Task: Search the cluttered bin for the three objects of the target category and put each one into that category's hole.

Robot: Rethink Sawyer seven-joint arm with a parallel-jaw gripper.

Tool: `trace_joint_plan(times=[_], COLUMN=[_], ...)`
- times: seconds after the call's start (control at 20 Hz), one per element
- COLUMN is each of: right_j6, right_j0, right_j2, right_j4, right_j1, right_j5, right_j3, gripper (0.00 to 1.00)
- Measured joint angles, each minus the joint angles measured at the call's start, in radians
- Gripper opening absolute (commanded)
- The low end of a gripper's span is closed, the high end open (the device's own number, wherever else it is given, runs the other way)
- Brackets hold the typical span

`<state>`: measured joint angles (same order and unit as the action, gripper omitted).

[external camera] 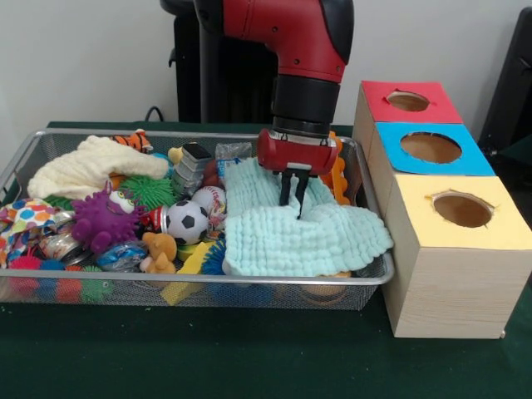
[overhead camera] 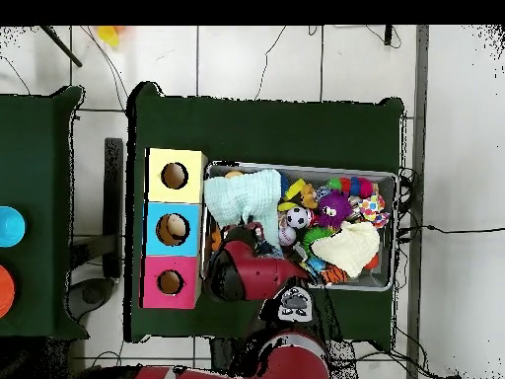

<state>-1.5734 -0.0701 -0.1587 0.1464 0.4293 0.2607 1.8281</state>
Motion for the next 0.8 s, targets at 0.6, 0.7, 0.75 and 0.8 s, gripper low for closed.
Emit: trace_joint_plan(times=[0.6,0.7,0.75,0.8], right_j6=[0.000,0.000,0.000,0.000], right_j0=[0.020,0.027,0.033,0.035], right_j2=[-0.018,-0.024,-0.028,-0.031], right_j4=[0.000,0.001,0.001,0.001], right_j1=[0.084,0.105,0.124,0.133], right_j5=[-0.215,-0.233,-0.249,-0.256], right_j3=[0.002,0.005,0.007,0.008], gripper=[0.00,0.00,0.00,0.00])
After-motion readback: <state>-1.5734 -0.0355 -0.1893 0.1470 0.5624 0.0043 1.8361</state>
